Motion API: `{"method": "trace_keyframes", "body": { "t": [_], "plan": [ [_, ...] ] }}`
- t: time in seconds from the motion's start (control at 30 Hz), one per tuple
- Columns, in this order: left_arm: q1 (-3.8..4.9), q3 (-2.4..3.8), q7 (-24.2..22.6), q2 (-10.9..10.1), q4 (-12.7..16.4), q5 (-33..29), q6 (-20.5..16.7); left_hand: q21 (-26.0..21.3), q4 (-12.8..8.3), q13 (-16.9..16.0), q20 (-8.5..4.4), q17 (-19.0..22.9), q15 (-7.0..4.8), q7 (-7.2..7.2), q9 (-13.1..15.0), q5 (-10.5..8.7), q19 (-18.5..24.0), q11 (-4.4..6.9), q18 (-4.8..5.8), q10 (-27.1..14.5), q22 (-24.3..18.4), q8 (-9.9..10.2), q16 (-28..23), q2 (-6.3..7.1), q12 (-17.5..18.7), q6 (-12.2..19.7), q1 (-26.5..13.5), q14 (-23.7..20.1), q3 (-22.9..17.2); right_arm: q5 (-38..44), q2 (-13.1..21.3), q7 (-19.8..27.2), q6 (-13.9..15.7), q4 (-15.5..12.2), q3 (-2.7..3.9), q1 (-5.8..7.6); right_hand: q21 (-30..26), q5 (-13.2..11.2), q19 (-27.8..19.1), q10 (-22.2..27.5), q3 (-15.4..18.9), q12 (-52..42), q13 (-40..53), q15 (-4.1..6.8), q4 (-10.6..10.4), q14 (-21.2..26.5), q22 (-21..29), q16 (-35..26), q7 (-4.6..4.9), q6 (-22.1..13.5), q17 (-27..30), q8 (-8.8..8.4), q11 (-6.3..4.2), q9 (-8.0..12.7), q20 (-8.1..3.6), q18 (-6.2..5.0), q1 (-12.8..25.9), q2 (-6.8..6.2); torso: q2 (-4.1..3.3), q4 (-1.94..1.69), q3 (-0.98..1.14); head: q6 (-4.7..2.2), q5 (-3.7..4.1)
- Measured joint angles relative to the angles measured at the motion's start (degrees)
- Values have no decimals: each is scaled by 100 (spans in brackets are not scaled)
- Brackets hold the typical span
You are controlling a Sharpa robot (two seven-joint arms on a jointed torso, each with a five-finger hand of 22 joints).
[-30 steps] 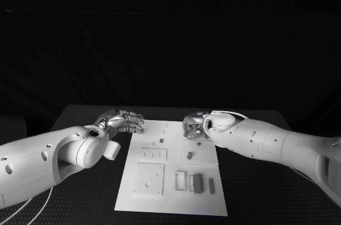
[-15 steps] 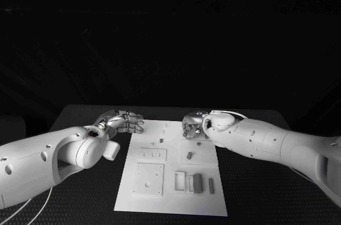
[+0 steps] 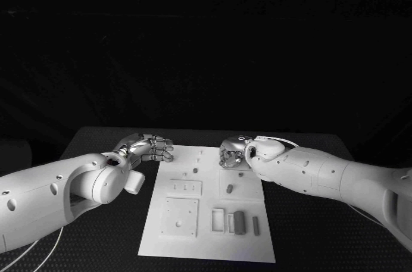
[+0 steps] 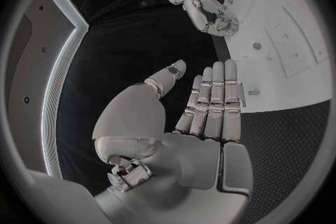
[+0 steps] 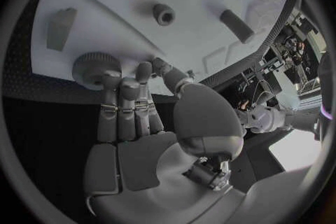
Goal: Assemble the parts on the task board
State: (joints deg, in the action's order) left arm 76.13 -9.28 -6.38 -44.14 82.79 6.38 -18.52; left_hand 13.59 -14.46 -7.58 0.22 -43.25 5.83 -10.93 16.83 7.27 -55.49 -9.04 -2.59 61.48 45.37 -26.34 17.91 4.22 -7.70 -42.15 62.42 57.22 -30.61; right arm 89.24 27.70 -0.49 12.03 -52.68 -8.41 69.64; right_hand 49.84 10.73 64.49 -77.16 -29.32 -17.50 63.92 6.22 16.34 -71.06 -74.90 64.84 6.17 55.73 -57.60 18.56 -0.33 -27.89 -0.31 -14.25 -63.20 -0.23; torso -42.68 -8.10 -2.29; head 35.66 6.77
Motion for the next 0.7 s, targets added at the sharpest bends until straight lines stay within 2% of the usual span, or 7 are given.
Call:
{"method": "trace_keyframes", "body": {
  "t": [0.1, 0.17, 0.23, 0.33, 0.5, 0.7],
  "plan": [
    [0, 0, 2, -3, -3, 1, 1, 0, 0, 0, 0, -7, 0, -2, 0, 0, 0, -17, 8, -17, 0, 0, 0, 0, 0, 2, 0, 0, 0, -71, 2, -16, 158, -29, -2, -8, 81, 3, 41, -78, -55, 0, 32, 40, 24, -44, 0, 82, 8, 34, -13, 30, -41, 0, -41, 0, -24, -12, -2, 0, -1, 12, -4],
    [0, 0, 2, -3, -13, 1, 1, 0, 0, 0, 0, -7, 0, -20, 0, 0, 0, -18, 8, -17, 6, 18, 0, 0, 0, 20, 0, 0, 0, -121, 4, -33, 301, -50, -2, -7, 138, 15, 52, -128, -410, 0, 51, 44, -88, -61, 0, 123, 7, 36, -11, 31, -50, 2, -51, 1, -132, -121, -5, 2, -1, 13, -5],
    [0, 0, 3, -2, -17, 2, 1, -23, 0, 0, 0, -7, 0, -20, 0, 0, 0, -18, -6, -17, 6, 23, 0, 0, 0, 20, 0, 0, 0, -155, 5, -50, 408, -65, -1, -6, 152, 15, 52, -128, -519, 0, 58, 43, -123, -61, -2, 145, 7, 36, -4, 31, -50, 3, -51, 0, -137, -128, -5, 3, -1, 5, -8],
    [0, 0, 3, -2, -19, 3, 1, -23, 0, 0, 0, -13, 0, -20, 0, 0, 0, -18, -48, -18, 6, 23, 0, 0, 0, 20, 0, 0, 0, -189, -6, -77, 554, -88, 1, -4, 157, 15, 65, -128, -556, 0, 64, 43, -118, -62, -5, 148, 6, 37, 5, 31, -50, 2, -64, 1, -123, -143, -7, 3, -1, -2, -1],
    [0, 0, 3, -4, -30, 6, 1, -23, 0, 0, 0, -13, 0, -20, 6, 0, 0, -17, -49, -18, 8, 23, 0, 0, 0, 20, 0, 0, 0, -143, -106, -137, 750, -111, 1, -4, 175, 15, 73, -147, -592, 0, 64, 42, -99, -63, -5, 164, 6, 39, 5, 32, -70, 2, -71, 1, -91, -175, -9, 3, -5, -23, 28],
    [0, 0, 3, 0, -44, 11, 1, -23, 0, 0, 0, -18, 0, -21, 5, 0, 0, -17, -48, -17, 10, 23, 0, 0, 22, 20, 0, 0, 0, 71, -342, -233, 973, -55, 3, -4, 204, 15, 74, -154, -615, 0, 69, 61, -78, -84, -4, 171, 5, 40, 12, 33, -65, 2, -71, 0, -91, -175, -12, 3, -5, -79, 5]
  ]
}}
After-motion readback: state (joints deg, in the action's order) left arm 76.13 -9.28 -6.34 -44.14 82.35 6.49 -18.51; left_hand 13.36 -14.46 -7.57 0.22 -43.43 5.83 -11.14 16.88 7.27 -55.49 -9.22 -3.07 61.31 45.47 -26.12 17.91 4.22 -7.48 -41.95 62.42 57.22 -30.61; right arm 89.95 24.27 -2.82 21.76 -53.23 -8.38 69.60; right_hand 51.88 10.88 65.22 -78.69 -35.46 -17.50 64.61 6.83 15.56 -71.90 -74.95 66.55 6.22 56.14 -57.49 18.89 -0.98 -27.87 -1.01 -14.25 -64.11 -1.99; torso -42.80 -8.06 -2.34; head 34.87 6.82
